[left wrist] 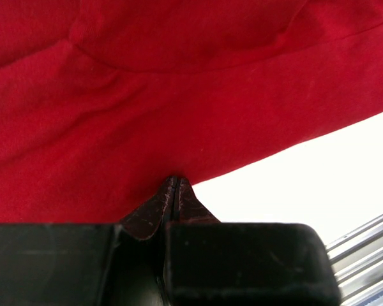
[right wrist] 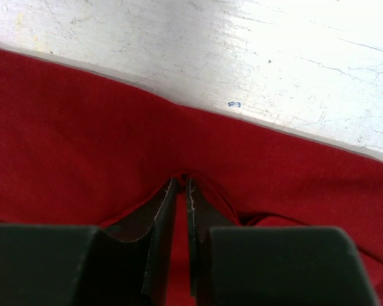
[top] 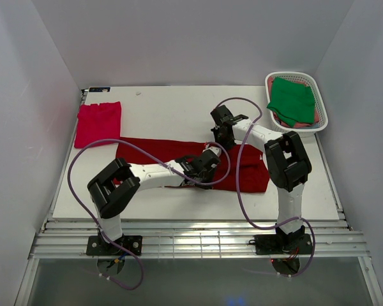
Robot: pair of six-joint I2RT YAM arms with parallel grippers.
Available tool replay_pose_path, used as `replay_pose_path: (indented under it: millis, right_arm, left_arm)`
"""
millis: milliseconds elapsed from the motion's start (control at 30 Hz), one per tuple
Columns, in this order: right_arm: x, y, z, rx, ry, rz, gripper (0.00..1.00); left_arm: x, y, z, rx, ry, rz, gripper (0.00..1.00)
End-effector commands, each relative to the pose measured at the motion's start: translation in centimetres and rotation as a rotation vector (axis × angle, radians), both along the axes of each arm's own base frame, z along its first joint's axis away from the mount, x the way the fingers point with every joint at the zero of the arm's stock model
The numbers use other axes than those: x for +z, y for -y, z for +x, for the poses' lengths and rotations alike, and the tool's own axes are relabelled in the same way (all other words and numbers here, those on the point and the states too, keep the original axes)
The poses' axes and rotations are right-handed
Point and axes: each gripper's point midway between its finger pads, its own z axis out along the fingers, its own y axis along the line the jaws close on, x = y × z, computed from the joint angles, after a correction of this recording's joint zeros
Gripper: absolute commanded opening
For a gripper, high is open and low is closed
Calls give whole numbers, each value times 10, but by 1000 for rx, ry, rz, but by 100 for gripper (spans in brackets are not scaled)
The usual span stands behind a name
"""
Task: Fold and stack the t-shirts
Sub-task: Fold the tshirt
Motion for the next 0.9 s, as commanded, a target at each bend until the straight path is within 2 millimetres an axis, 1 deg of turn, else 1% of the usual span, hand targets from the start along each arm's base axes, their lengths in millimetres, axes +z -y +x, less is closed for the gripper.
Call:
replay_pose_path:
  millis: [0, 167, 200, 300, 533, 600, 633, 733, 767, 867]
  right_arm:
    - [10, -7, 3, 6, 27, 35, 16]
    - [25, -11, 15, 4, 66, 48, 16]
    - [32, -15, 19, 4, 81, 58, 16]
    - [44, -21, 30, 8, 111, 76, 16]
    - [59, -34, 46, 18, 152, 116, 16]
    - [58, -37, 48, 20, 150, 120, 16]
    - [54, -38, 51, 23, 142, 118, 16]
    - [44, -41, 50, 35, 109, 108, 16]
    - [36, -41, 50, 37, 94, 104, 17]
    - [28, -41, 45, 47, 70, 102, 21]
  left_arm:
    - [4, 0, -1, 8, 13, -16, 9]
    - [1, -1, -2, 14, 5, -15, 9]
    - [0, -1, -3, 17, 1, -15, 9]
    - [-2, -1, -5, 17, -8, -16, 8]
    - [-4, -2, -6, 17, -17, -16, 8]
    - [-6, -2, -7, 17, -19, -12, 8]
    - [-5, -2, -7, 16, -20, -14, 8]
    - [-6, -2, -7, 13, -21, -11, 7]
    - [-7, -2, -7, 10, -21, -11, 7]
    - [-7, -2, -8, 7, -24, -9, 7]
